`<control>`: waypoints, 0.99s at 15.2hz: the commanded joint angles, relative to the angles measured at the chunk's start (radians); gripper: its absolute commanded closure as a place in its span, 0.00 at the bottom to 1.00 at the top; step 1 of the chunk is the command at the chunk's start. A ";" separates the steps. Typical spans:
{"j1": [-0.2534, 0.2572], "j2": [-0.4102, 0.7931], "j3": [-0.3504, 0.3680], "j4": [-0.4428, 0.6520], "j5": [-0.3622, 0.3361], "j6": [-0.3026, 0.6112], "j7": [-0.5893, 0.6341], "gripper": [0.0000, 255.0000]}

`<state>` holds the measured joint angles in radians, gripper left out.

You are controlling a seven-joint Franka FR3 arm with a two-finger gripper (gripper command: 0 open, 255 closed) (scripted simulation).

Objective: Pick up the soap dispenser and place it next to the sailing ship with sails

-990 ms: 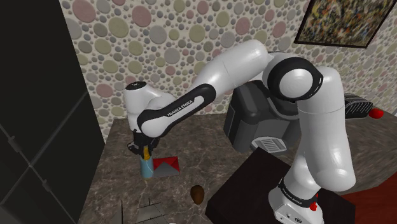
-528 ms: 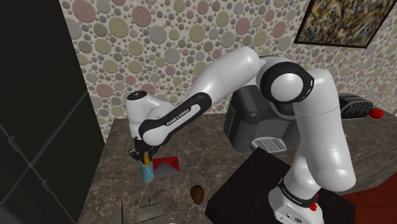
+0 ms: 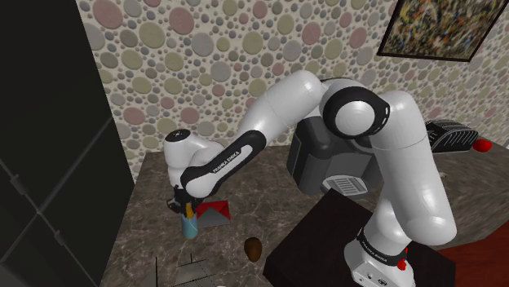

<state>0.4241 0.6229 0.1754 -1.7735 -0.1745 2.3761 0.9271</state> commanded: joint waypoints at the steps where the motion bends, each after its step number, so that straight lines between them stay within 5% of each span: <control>1: 0.001 0.005 -0.001 0.001 -0.001 0.005 0.002 1.00; 7: 0.001 0.005 -0.001 0.001 -0.001 0.005 0.002 1.00; 8: 0.001 0.005 -0.001 0.001 -0.001 0.005 0.002 0.00; 15: -0.004 -0.041 0.008 0.001 0.009 -0.041 -0.005 0.00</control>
<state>0.4232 0.6013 0.1799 -1.7698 -0.1692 2.3520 0.9254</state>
